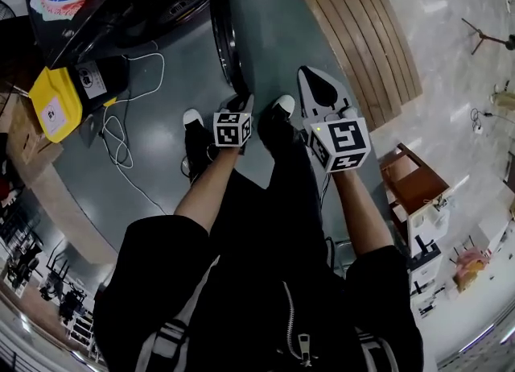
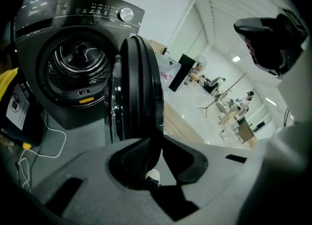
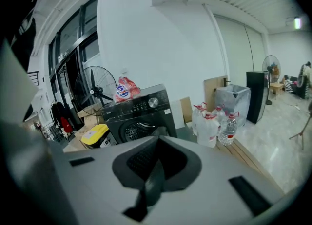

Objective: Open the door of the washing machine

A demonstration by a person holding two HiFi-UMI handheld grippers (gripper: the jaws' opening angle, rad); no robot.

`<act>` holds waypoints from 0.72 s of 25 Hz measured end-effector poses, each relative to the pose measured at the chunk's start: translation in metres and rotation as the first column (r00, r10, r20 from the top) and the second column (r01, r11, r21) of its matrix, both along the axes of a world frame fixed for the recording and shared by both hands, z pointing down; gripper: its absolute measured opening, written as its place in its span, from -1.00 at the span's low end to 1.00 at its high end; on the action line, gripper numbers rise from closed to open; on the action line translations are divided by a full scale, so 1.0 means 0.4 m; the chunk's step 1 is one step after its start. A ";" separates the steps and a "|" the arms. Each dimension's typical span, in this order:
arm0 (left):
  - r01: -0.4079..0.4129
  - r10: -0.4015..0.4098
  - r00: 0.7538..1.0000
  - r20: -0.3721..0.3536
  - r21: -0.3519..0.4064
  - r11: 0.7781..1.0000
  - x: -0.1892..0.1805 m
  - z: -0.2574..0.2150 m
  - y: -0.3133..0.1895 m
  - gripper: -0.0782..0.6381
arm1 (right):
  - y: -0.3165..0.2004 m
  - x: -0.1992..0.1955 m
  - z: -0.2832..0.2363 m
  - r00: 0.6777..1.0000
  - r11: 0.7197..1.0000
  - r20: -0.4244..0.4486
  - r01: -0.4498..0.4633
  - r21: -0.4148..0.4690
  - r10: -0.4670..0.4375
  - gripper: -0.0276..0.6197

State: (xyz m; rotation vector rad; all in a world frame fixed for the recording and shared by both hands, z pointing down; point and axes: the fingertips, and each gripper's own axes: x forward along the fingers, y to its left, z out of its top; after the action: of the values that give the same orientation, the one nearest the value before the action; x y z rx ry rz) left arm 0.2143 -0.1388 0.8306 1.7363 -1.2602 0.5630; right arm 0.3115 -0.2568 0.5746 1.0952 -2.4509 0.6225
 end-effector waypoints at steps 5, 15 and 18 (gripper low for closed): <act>0.090 -0.091 0.994 -0.055 -0.028 0.996 0.145 0.001 -0.059 -0.58 | -0.012 0.164 0.018 0.998 0.998 -0.006 -0.063 -0.010 0.063 -0.90; -0.102 0.116 0.971 -0.208 0.081 0.992 0.401 -0.117 -0.228 -0.31 | -0.058 0.343 -0.043 0.991 0.991 -0.008 -0.137 -0.006 0.137 -0.90; -0.117 0.138 0.970 -0.202 0.110 0.987 0.416 -0.159 -0.277 -0.29 | -0.084 0.358 -0.073 0.991 0.991 -0.006 -0.136 0.005 0.137 -0.90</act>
State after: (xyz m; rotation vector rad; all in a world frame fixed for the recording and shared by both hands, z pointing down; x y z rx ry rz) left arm 0.3808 -0.2496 0.7668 1.9146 -1.0485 0.3850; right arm 0.4546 -0.2905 0.5454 1.2731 -2.3883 0.6534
